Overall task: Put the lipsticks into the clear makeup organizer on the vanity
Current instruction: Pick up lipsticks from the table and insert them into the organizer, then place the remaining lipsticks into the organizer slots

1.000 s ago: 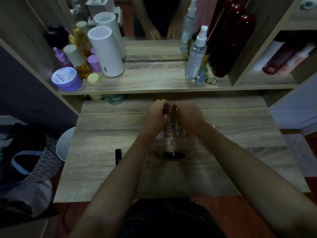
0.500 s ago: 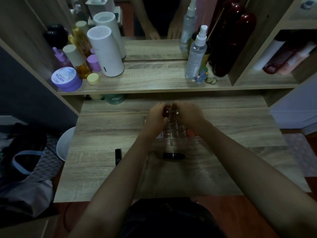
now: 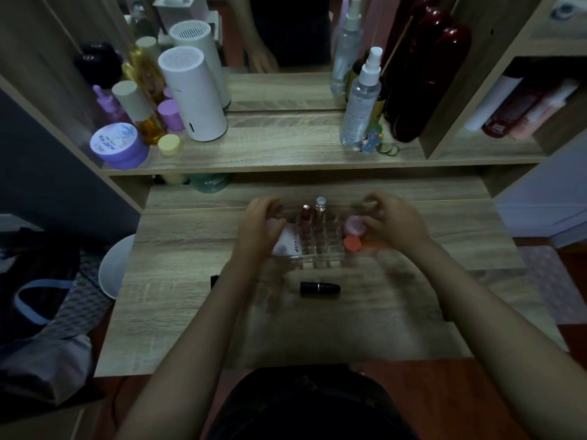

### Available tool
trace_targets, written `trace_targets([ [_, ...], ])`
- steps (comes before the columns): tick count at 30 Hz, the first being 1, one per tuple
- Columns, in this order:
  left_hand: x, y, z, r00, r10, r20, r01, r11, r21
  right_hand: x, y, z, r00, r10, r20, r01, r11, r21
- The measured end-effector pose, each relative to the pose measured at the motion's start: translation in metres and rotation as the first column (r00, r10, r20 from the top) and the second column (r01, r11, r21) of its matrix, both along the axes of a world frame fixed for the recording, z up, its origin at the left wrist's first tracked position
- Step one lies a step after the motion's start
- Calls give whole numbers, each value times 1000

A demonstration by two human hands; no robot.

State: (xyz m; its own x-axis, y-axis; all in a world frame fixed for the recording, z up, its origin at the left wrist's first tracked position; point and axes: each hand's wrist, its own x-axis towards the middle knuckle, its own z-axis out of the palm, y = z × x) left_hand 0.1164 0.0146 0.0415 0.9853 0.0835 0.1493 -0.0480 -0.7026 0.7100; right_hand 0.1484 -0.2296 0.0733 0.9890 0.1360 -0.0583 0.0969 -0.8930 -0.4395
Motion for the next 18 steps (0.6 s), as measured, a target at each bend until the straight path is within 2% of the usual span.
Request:
trace_targets([
  [3, -17, 31, -8, 994, 109, -7, -109, 994, 2, -16, -59, -11, 980, -188, -62, 185, 982, -41],
  [7, -23, 48, -12, 986, 166, -31, -166, 986, -10, -37, -100, -30, 952, -294, -80, 289, 955, -70],
  [11, -22, 33, -7, 986, 165, -7, -165, 985, -48, -47, -103, -43, 942, -325, -82, 315, 942, -115],
  [15, -21, 19, -2, 991, 129, 21, -127, 990, -67, -57, -99, -54, 911, -324, -255, 266, 934, -237],
  [18, -26, 14, -3, 989, 135, 53, -133, 990, -43, -63, -97, -58, 877, -384, -289, 314, 913, -260],
])
